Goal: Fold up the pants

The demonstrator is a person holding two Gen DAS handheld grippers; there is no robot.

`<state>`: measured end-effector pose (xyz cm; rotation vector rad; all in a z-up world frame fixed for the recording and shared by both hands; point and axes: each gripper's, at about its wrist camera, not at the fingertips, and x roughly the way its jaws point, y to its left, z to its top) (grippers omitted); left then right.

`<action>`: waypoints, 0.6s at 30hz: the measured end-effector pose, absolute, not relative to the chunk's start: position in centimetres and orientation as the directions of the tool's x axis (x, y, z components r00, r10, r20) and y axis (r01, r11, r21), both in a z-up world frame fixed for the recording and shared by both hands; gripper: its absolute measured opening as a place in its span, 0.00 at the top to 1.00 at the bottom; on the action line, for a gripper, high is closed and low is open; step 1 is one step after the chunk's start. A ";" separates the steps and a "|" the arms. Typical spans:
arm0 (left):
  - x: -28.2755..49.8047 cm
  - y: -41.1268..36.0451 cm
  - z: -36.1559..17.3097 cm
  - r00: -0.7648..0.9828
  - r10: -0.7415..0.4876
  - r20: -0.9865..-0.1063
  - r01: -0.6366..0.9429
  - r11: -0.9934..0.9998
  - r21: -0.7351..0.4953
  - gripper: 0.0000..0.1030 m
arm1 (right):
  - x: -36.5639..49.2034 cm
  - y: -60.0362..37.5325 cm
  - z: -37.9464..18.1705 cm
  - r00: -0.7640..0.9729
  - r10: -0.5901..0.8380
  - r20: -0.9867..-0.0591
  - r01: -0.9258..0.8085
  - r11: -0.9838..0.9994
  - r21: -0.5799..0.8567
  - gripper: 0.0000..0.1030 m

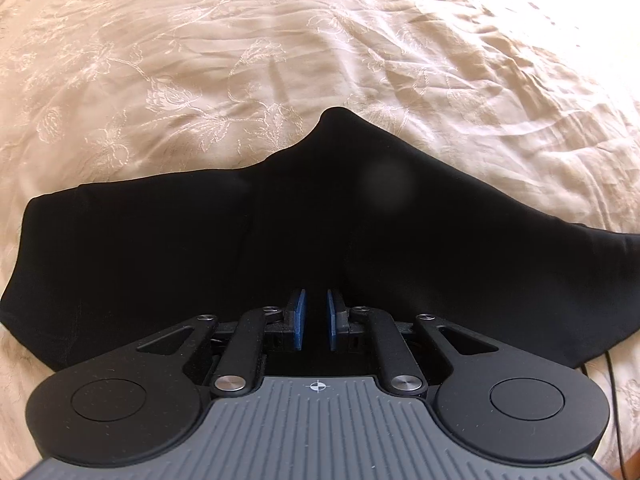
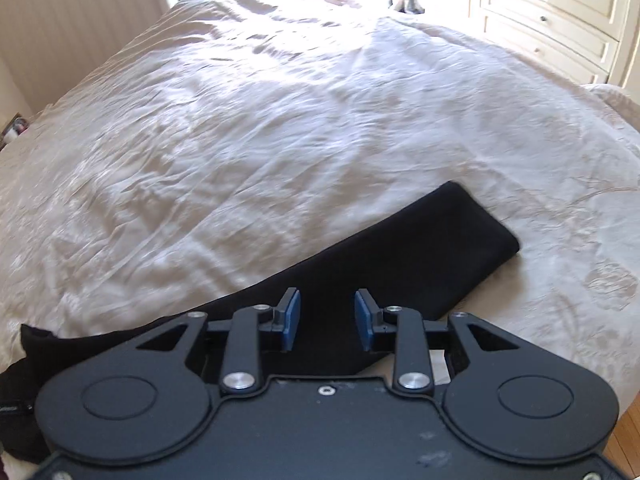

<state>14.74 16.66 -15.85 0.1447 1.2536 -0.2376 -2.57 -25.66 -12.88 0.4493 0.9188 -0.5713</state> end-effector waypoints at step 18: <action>8.8 8.6 -13.8 0.363 0.039 -0.931 0.072 0.995 0.069 0.89 | -1.1 -39.6 -17.3 0.452 -0.137 -0.881 0.381 0.923 0.052 0.63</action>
